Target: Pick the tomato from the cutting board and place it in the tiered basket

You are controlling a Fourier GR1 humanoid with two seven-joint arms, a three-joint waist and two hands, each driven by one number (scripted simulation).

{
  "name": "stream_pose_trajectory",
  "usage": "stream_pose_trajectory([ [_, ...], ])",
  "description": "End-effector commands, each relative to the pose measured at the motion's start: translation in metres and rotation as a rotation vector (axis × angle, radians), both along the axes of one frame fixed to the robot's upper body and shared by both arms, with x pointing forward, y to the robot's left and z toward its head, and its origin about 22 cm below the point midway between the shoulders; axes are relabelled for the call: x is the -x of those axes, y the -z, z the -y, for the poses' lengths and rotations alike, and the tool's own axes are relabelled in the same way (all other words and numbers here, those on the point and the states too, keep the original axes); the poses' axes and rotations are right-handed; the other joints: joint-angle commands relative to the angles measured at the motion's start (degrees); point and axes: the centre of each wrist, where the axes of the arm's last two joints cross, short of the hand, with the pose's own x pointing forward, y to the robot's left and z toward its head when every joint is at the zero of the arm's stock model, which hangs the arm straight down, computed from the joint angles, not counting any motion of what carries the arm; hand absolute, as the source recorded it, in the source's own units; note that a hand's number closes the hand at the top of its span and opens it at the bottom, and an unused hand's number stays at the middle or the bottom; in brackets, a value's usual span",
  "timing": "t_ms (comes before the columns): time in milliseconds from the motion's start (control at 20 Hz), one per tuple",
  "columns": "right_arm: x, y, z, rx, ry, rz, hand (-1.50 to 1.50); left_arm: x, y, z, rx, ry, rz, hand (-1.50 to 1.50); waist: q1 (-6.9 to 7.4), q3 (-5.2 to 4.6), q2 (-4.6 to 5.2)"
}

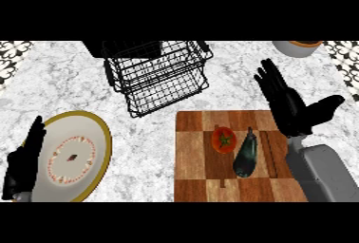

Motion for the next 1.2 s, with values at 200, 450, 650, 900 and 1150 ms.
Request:
stream_pose_trajectory([
  [200, 0.013, -0.061, -0.106, 0.055, -0.413, 0.457, 1.5, -0.045, -0.055, 0.052, -0.122, 0.375, 0.239, 0.0, 0.26, 0.53, -1.66],
  [450, 0.012, 0.0, -0.089, 0.193, 0.251, 0.284, -1.5, -0.043, -0.053, 0.075, -0.12, 0.464, 0.254, 0.0, -1.57, 0.48, -1.05],
  [650, 0.03, -0.014, -0.13, 0.209, 0.238, 0.415, -1.5, -0.042, -0.085, 0.084, -0.136, 0.497, 0.257, 0.0, -0.2, 0.48, -1.04],
  [900, 0.045, -0.017, -0.105, 0.55, 0.125, 0.24, -1.5, -0.034, -0.077, 0.073, -0.123, 0.471, 0.257, 0.0, -1.18, 0.14, -1.99],
  [1150, 0.042, 0.002, -0.075, 0.987, 0.103, 0.005, -1.5, -0.038, -0.079, 0.081, -0.128, 0.466, 0.251, 0.0, -2.52, -0.18, -2.52],
])
